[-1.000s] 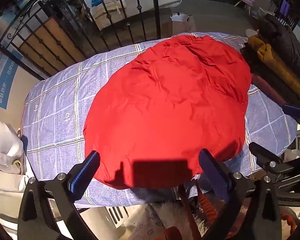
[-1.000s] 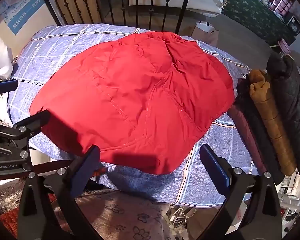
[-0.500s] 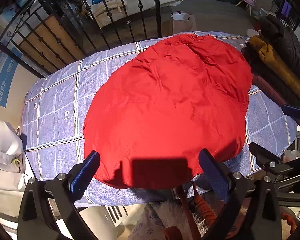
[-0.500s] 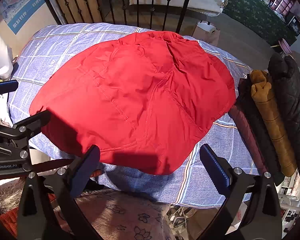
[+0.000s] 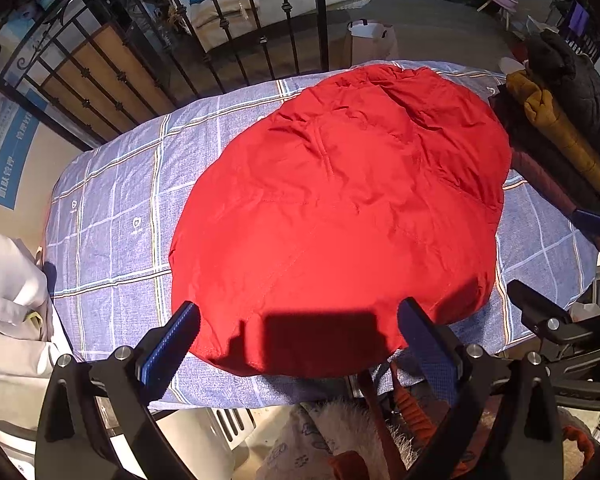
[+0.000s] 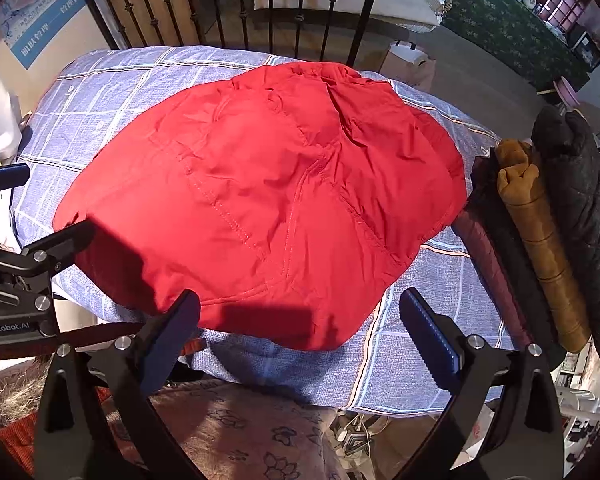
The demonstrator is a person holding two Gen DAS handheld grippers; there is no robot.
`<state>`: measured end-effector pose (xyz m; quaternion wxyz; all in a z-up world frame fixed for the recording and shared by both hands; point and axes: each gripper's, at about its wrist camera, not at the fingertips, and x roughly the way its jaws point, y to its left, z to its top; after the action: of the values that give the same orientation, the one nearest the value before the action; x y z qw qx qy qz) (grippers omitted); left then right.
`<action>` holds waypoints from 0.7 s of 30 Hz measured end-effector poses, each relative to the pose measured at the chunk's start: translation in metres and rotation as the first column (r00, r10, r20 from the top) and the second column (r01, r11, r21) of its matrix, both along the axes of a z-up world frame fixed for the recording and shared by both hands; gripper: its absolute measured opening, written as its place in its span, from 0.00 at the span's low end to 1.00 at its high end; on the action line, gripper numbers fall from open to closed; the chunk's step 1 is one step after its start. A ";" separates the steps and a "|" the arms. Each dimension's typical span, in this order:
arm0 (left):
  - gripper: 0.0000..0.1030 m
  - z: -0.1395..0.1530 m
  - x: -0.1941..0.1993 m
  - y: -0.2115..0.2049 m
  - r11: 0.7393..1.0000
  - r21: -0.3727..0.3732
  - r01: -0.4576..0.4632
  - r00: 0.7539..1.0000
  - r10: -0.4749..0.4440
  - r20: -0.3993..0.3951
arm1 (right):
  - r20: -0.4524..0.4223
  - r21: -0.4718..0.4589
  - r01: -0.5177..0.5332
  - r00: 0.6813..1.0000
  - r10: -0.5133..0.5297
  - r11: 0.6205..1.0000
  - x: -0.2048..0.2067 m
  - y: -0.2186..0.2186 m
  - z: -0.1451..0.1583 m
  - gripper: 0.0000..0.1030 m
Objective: Fold large clothes
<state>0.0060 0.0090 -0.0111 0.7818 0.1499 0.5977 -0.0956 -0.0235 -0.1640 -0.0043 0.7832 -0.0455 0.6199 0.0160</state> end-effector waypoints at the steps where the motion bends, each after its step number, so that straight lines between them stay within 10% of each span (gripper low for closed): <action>1: 0.95 0.000 0.000 0.000 1.000 -0.001 -0.001 1.000 0.001 0.000 | -0.001 0.000 0.000 1.000 0.000 1.000 0.001 0.000 0.000 0.95; 21: 0.95 -0.003 0.001 0.002 1.000 0.004 -0.009 1.000 0.009 -0.012 | -0.001 -0.002 0.000 1.000 0.000 1.000 0.000 -0.002 -0.001 0.95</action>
<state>0.0070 0.0106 -0.0138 0.7784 0.1481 0.6031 -0.0918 -0.0232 -0.1658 -0.0050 0.7827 -0.0462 0.6205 0.0157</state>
